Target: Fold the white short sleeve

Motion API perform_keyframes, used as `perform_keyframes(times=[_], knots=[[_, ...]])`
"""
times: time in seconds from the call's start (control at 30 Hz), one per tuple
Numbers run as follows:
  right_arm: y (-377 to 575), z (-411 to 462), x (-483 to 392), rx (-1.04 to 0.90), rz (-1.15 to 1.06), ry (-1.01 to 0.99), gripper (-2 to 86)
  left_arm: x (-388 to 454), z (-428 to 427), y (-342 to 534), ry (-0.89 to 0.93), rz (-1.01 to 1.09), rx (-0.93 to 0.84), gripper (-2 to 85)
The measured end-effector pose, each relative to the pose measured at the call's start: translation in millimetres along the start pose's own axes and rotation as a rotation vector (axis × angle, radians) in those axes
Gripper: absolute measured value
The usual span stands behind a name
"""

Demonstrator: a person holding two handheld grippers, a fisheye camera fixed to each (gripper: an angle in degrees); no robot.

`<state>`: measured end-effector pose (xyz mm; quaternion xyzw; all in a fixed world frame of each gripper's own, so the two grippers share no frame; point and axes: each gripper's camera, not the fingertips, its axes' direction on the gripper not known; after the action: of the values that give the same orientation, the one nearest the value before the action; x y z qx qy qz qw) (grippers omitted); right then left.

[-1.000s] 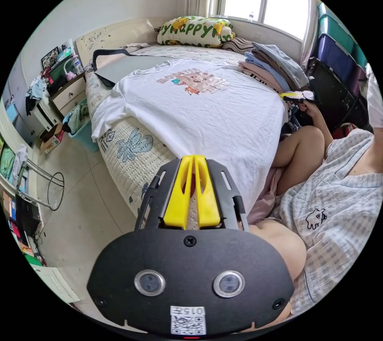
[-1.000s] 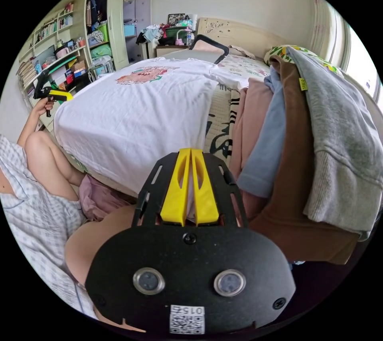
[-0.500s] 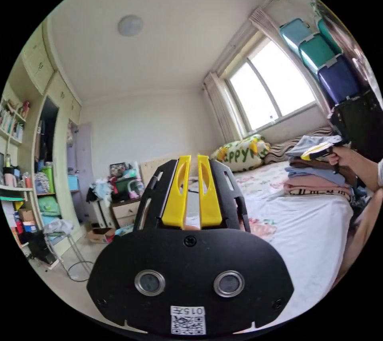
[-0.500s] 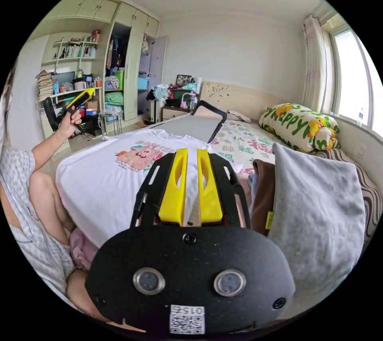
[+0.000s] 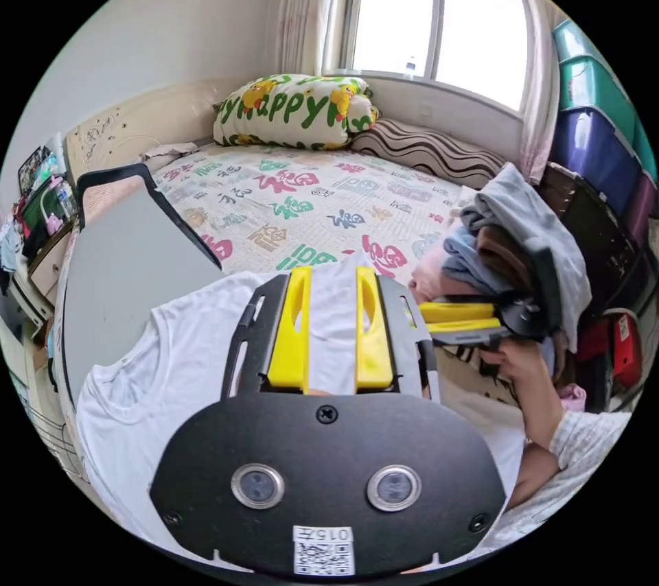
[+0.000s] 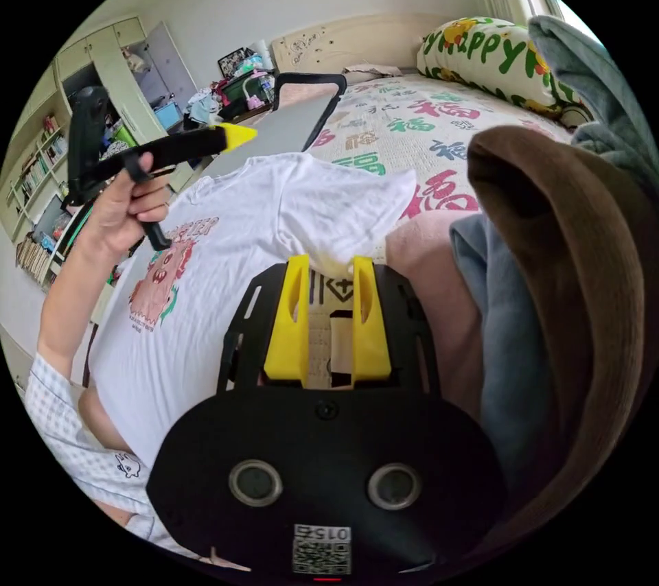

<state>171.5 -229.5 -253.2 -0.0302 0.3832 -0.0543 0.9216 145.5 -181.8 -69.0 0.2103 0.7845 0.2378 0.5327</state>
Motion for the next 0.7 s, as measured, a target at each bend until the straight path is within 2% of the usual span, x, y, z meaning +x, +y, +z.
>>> perform_keyframes(times=[0.17,0.3,0.43,0.53,0.7], knots=[[-11,19,3,-0.039,0.006,0.092,5.0,24,116,-60,0.006,-0.015,-0.1,9.6],[-15,22,7,-0.021,0.005,0.089,3.0,38,166,-89,0.036,-0.009,-0.146,8.8],[-20,25,12,-0.012,-0.01,0.07,1.7,45,215,-103,-0.043,0.027,-0.308,6.4],[-23,27,15,-0.005,-0.011,0.076,0.9,43,218,-108,-0.031,0.049,-0.294,1.9],[-25,21,23,0.06,0.007,0.048,0.1,11,170,-110,-0.033,0.001,-0.094,0.4]])
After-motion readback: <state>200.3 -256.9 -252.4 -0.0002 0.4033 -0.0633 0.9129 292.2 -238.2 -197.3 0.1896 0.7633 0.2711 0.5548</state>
